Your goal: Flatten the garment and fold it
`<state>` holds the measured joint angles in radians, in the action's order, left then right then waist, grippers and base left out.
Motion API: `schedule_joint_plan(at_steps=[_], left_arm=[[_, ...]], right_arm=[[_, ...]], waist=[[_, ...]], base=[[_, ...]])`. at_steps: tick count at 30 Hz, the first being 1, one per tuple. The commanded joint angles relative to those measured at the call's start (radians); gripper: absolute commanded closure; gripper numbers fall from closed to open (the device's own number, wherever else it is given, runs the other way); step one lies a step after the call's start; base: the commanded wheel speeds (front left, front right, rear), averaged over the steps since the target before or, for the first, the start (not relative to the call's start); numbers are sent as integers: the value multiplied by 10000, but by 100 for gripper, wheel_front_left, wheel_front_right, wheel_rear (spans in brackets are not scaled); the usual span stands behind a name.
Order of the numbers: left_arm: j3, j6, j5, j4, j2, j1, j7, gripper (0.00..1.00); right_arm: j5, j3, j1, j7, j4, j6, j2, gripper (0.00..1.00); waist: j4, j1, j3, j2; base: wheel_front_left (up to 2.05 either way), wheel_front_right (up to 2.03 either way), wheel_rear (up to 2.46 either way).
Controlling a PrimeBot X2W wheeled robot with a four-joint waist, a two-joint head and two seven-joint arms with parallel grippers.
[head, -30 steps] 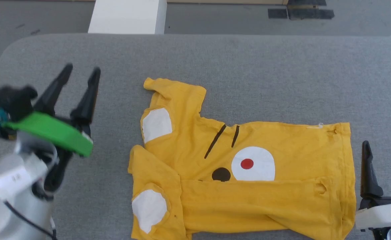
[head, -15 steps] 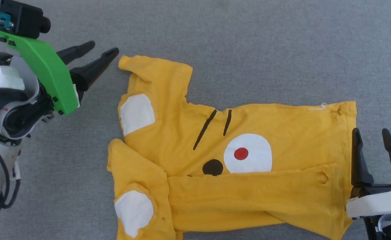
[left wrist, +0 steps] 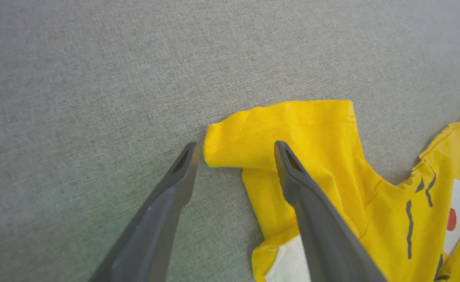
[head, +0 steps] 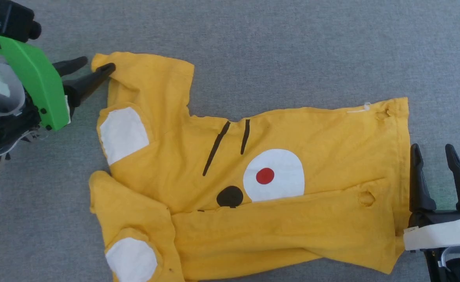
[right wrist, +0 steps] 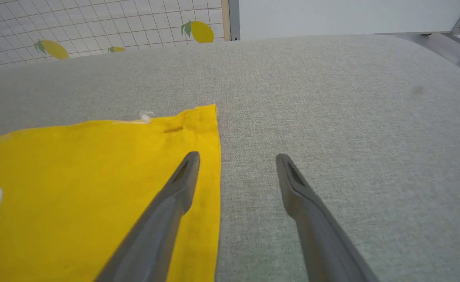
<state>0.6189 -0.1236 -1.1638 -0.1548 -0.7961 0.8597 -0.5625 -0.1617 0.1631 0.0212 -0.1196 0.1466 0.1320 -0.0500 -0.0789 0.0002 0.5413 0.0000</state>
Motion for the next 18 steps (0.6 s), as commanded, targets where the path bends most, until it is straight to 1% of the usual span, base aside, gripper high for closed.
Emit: schedule_joint_plan(at_steps=[1,8,9,12,15,18], left_arm=[[53,-70,-108,-112,-160,198,66,0],[342,-70,-367,-496,-218,166,312,0],[462,-70,-427,-445,-232,140,290,100],[760,-70,-722,-325,-336,41,136,100],[872,-70,-936,-338,-349,34,253,100],[986,-70,-996,-290,-385,82,530,100]], right_arm=[[-117,-16,-128,-113,-21,-13,-3,0],[-205,-9,-146,-262,-101,-13,-3,0],[-203,19,-164,-266,-99,-13,-3,0],[-129,139,-221,-221,-36,-13,-3,0],[33,236,-338,-80,158,-13,-3,0],[271,242,-642,281,562,-13,-3,0]], waist=[[-257,-2,275,0],[-416,-2,445,0],[-428,-2,447,0],[-399,-2,413,0],[-298,-2,333,0],[-211,-2,247,0]], base=[[0,0,0],[0,0,0],[0,0,0],[0,0,0],[0,0,0],[0,0,0]])
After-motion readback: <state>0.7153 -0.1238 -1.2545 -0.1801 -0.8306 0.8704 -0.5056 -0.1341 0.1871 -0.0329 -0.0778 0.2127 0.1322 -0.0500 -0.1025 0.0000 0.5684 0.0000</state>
